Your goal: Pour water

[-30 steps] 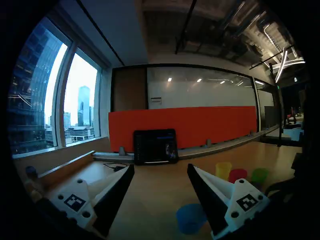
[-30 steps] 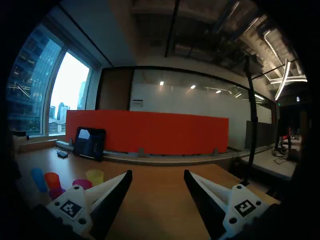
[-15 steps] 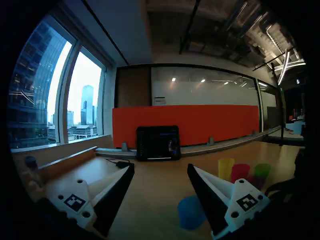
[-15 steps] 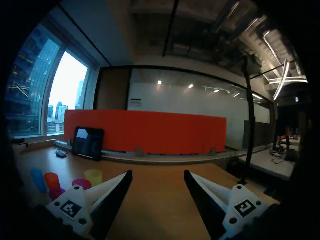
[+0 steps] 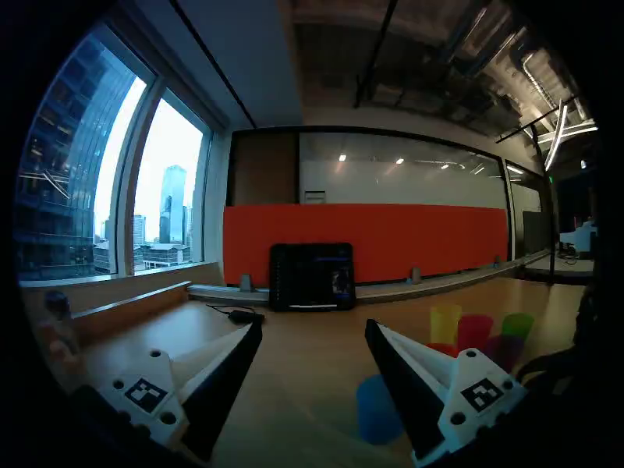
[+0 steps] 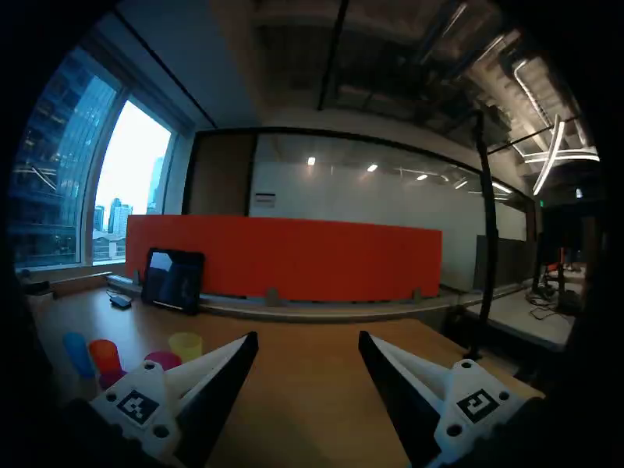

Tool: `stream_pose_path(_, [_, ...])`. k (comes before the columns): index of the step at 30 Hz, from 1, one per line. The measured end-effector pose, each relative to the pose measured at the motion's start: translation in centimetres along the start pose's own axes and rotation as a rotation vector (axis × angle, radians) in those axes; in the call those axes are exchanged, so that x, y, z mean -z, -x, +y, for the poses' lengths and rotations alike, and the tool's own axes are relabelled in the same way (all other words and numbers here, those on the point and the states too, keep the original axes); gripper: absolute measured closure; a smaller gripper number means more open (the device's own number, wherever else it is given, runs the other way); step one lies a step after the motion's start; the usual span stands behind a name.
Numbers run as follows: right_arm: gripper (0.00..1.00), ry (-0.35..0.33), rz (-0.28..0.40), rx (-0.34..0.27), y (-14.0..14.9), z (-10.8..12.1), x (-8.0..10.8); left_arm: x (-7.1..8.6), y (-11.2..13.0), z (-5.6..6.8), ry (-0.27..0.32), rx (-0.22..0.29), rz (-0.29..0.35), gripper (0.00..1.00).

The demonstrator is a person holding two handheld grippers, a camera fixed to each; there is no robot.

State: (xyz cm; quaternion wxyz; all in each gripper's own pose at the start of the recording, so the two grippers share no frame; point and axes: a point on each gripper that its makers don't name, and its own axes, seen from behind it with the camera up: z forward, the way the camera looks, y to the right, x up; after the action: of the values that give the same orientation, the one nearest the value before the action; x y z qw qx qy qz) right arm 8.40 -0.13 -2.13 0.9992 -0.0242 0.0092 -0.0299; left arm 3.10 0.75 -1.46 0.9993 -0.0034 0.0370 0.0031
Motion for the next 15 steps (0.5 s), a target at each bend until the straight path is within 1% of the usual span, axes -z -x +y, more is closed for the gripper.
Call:
stream_pose_path(6, [0.00, 0.003, -0.002, 0.008, -0.1, -0.1, -0.1, -0.3, 0.7, 0.1, 0.007, 0.003, -0.005, 0.02])
stream_pose_path(15, [0.00, 0.003, -0.005, -0.002, -0.1, -0.1, -0.1, -0.6, 1.4, 0.3, 0.012, 0.015, -0.011, 0.02])
